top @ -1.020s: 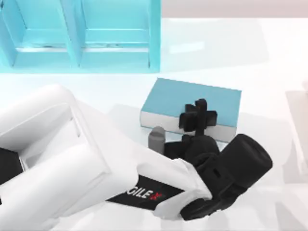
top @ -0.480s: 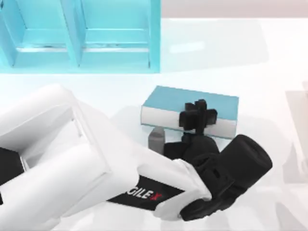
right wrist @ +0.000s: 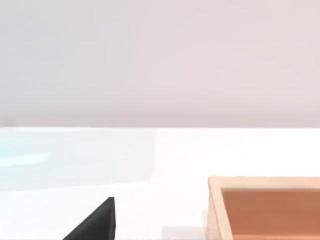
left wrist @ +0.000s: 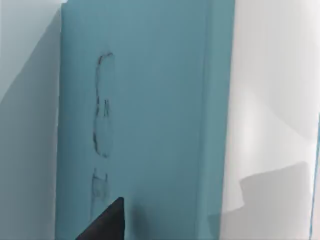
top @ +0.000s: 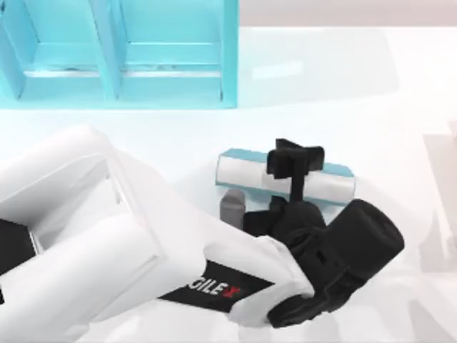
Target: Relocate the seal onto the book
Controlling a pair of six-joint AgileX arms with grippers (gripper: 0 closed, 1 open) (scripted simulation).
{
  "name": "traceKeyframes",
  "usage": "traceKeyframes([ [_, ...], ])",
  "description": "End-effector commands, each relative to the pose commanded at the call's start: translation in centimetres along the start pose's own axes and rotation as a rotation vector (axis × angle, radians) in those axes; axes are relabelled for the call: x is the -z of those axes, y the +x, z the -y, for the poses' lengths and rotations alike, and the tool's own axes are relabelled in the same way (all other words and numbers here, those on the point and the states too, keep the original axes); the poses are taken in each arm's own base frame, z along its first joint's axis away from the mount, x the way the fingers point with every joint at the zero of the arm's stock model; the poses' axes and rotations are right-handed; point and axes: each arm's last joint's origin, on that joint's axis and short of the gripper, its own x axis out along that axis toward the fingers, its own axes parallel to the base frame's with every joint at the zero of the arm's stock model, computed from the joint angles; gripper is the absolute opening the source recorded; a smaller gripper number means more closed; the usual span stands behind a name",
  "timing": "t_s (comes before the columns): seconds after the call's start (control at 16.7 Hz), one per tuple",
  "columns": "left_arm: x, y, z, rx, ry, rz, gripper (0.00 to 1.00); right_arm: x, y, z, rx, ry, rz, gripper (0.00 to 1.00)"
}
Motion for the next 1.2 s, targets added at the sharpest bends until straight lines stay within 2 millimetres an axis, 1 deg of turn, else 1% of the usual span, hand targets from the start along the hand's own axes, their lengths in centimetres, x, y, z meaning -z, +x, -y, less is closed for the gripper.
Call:
traceKeyframes([
  [0.36, 0.0, 0.0, -0.1, -0.002, 0.003, 0.000, 1.00, 0.0, 0.0, 0.0, 0.000, 0.000, 0.000, 1.00],
  [0.54, 0.3, -1.0, -0.4, -0.012, -0.005, -0.007, 1.00, 0.0, 0.0, 0.0, 0.000, 0.000, 0.000, 1.00],
  [0.66, 0.5, -2.3, -0.9, -0.027, -0.010, -0.009, 1.00, 0.0, 0.0, 0.0, 0.000, 0.000, 0.000, 1.00],
  [0.84, 0.6, -4.8, -2.1, -0.054, -0.003, -0.001, 1.00, 0.0, 0.0, 0.0, 0.000, 0.000, 0.000, 1.00],
  [1.02, 0.0, -7.7, -3.1, -0.068, 0.020, 0.018, 1.00, 0.0, 0.0, 0.0, 0.000, 0.000, 0.000, 1.00],
  [1.2, -1.0, -10.5, -3.5, -0.055, 0.031, 0.030, 1.00, 0.0, 0.0, 0.0, 0.000, 0.000, 0.000, 1.00],
])
